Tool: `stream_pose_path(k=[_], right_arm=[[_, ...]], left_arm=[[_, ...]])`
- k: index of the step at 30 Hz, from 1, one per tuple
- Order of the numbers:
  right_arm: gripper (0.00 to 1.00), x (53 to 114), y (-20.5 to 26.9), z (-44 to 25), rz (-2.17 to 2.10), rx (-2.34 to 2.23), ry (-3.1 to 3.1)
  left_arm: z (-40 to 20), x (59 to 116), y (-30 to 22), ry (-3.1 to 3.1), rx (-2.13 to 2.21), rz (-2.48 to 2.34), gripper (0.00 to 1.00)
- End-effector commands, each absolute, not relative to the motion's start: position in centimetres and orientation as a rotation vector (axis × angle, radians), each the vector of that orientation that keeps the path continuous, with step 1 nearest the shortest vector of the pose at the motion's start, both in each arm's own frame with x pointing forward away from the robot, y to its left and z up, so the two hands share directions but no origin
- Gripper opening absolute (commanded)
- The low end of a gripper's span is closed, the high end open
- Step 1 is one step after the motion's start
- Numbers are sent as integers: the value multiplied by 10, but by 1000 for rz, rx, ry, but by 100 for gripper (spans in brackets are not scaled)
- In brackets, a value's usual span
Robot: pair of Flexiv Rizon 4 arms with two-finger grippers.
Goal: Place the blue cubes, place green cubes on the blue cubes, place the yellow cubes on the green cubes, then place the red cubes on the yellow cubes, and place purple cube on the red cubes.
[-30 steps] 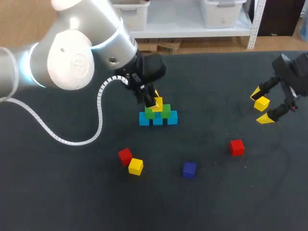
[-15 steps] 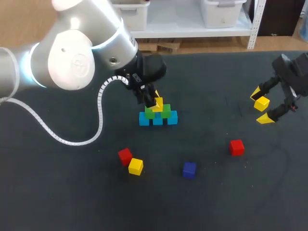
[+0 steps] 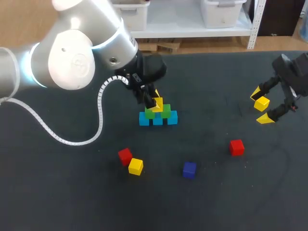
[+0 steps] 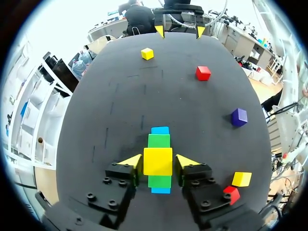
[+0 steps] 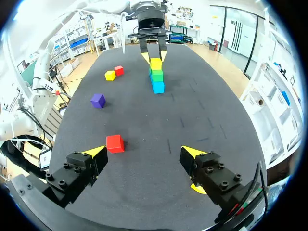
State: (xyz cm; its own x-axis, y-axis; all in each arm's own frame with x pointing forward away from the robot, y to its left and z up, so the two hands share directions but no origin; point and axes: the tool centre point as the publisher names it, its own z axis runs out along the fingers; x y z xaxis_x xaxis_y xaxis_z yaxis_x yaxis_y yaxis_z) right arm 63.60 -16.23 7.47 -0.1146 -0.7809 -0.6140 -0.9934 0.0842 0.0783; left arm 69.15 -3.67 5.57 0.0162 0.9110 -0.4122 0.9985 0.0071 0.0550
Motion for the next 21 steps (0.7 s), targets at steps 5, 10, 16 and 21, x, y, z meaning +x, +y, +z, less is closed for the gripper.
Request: stream_pose_path(k=[5,10,16,21], right_arm=[[100,635,-163,75,687,-1746,1951],[100,635,-163,75,687,-1746,1951],[100,635,-163,75,687,-1746,1951],[100,635,-163,75,687,-1746,1951]], left_arm=[[57,694,-37,1958,1975,-372,69],[64,692,-35,1944,1976,-363,100],[80,688,-26,1924,1957,-357,100],[97,685,-13,1855,1942,-376,100]])
